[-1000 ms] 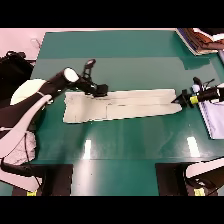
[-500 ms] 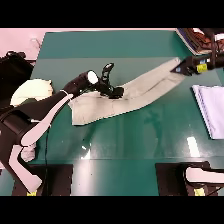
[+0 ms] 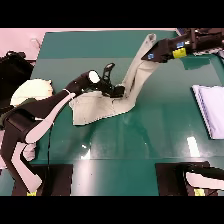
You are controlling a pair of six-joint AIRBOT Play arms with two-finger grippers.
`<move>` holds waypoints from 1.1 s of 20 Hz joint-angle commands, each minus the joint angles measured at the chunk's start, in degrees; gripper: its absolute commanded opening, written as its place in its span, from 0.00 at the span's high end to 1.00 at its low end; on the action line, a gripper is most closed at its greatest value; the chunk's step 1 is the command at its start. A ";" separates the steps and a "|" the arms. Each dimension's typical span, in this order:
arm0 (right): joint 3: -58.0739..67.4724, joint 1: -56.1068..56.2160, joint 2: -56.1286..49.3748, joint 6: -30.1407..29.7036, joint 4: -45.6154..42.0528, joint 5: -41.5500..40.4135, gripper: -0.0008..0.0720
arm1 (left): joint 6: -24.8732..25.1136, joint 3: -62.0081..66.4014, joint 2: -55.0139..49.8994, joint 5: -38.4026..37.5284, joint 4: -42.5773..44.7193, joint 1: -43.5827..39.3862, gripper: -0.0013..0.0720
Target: Fold the shirts.
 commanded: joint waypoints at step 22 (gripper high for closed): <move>-7.63 8.20 -16.44 1.09 -17.46 -4.70 0.22 | 1.97 2.12 32.54 -15.61 17.07 26.82 0.95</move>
